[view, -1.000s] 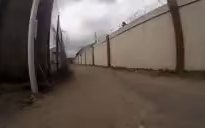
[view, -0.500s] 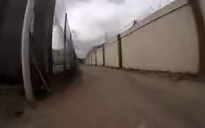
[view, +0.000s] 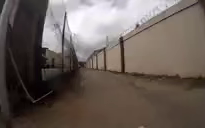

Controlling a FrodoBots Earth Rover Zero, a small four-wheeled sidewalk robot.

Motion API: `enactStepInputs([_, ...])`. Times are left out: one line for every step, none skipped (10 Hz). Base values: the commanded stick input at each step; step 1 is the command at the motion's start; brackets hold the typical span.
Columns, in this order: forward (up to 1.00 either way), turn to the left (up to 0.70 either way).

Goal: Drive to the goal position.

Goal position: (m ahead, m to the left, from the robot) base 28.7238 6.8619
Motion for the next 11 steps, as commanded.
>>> enactStepInputs([1.00, 0.00])
enactStepInputs([1.00, 0.00])
enactStepInputs([1.00, 0.00])
enactStepInputs([1.00, 0.00])
enactStepInputs([1.00, 0.00])
enactStepInputs([1.00, 0.00])
enactStepInputs([1.00, 0.00])
enactStepInputs([1.00, 0.00])
enactStepInputs([1.00, 0.00])
enactStepInputs([1.00, 0.00])
enactStepInputs([1.00, 0.00])
